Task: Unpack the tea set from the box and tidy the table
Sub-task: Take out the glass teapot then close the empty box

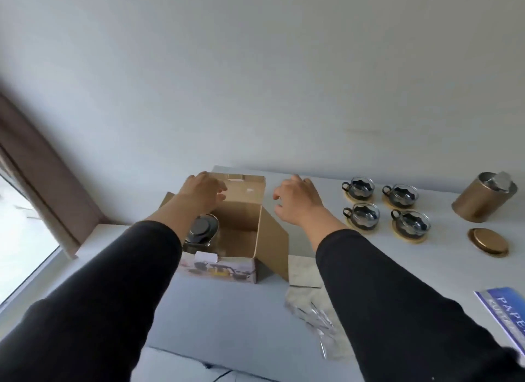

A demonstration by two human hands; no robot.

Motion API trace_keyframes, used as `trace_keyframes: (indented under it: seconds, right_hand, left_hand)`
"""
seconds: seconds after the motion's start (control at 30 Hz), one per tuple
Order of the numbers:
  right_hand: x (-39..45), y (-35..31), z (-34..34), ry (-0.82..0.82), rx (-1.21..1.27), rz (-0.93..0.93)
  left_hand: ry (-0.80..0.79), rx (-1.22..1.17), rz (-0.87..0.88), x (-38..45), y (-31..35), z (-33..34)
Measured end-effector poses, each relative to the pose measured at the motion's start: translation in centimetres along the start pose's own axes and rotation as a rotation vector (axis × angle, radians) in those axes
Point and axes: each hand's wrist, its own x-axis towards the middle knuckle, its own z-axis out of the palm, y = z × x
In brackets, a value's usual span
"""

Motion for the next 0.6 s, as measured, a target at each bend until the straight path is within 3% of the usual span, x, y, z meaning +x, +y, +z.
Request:
trace_keyframes:
  seconds: [0.23, 0.6]
  right_hand:
    - [2.5, -7.5, 2.7, -0.175, 0.144, -0.071]
    - [7.5, -12.4, 6.5, -0.45, 0.366, 0.028]
  left_hand:
    - [-0.176, -0.046, -0.074, -3.5, -6.9, 2.3]
    - [-0.223, 0.026, 0.016, -2.0, -9.8, 4.1]
